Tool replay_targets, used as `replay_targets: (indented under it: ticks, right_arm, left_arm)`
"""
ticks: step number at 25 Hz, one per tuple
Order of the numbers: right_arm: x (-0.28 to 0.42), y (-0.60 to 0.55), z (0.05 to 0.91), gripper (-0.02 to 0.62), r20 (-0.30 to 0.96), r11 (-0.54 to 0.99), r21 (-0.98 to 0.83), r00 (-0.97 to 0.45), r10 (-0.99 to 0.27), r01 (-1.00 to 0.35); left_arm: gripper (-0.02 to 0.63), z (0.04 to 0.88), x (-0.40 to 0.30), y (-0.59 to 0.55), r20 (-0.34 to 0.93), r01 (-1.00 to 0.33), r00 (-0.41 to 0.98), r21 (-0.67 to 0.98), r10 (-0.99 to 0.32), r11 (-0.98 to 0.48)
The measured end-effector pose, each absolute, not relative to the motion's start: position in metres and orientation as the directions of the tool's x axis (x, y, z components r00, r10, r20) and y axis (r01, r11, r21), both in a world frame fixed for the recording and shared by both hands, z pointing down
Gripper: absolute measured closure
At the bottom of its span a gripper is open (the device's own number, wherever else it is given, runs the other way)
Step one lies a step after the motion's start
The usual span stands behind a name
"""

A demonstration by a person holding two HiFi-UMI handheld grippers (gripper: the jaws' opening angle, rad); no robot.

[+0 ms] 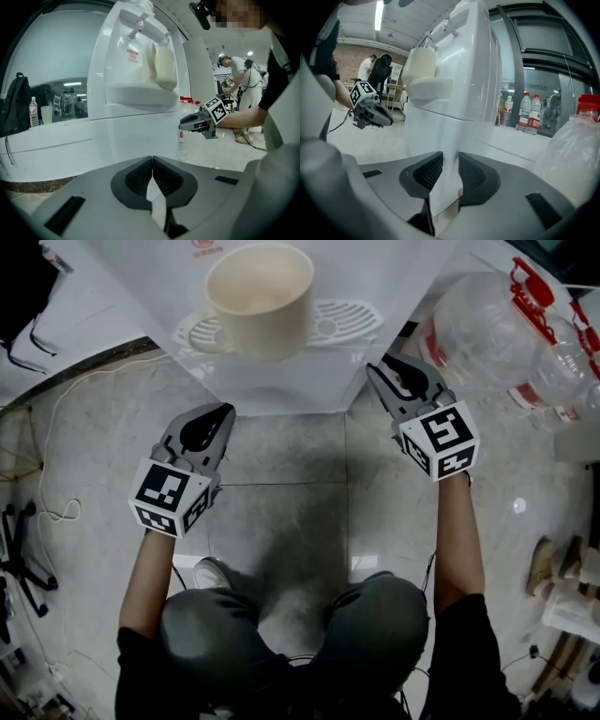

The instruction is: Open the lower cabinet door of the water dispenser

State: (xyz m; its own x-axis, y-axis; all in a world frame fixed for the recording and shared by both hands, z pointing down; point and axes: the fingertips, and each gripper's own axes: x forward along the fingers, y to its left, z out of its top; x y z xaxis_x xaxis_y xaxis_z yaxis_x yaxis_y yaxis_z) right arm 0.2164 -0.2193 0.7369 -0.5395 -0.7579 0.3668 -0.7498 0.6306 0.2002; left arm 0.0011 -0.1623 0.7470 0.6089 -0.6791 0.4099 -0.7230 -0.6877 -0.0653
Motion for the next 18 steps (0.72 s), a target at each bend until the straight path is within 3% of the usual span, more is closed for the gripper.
replay_targets:
  ticks: [4,6,10,14,18]
  right_arm:
    - [0.213,-0.219,0.733,0.465,0.311,0.64,0.151,-0.578,-0.754,-0.754]
    - [0.209,-0.216,0.722,0.359,0.258,0.671,0.092,-0.633,-0.73,-0.736]
    - [0.199,-0.228,0.717,0.285,0.271,0.664,0.104,-0.621,-0.735,-0.74]
    - [0.199,-0.229,0.719,0.291,0.281,0.599,0.127,-0.551,-0.786,-0.79]
    - [0.203,-0.223,0.717,0.354,0.27,0.582,0.129,-0.536,-0.8,-0.803]
  left_arm:
    - [0.589,0.747,-0.004,-0.158,0.418,-0.726,0.601,-0.07,-0.681,-0.684]
    - [0.589,0.747,-0.008,-0.157,0.419,-0.732,0.597,-0.065,-0.684,-0.678]
    - [0.589,0.749,-0.011,-0.157,0.425,-0.732,0.595,-0.062,-0.682,-0.678]
    - [0.589,0.751,-0.007,-0.157,0.434,-0.717,0.607,-0.061,-0.666,-0.694]
    - [0.589,0.755,0.0,-0.156,0.444,-0.7,0.62,-0.057,-0.646,-0.711]
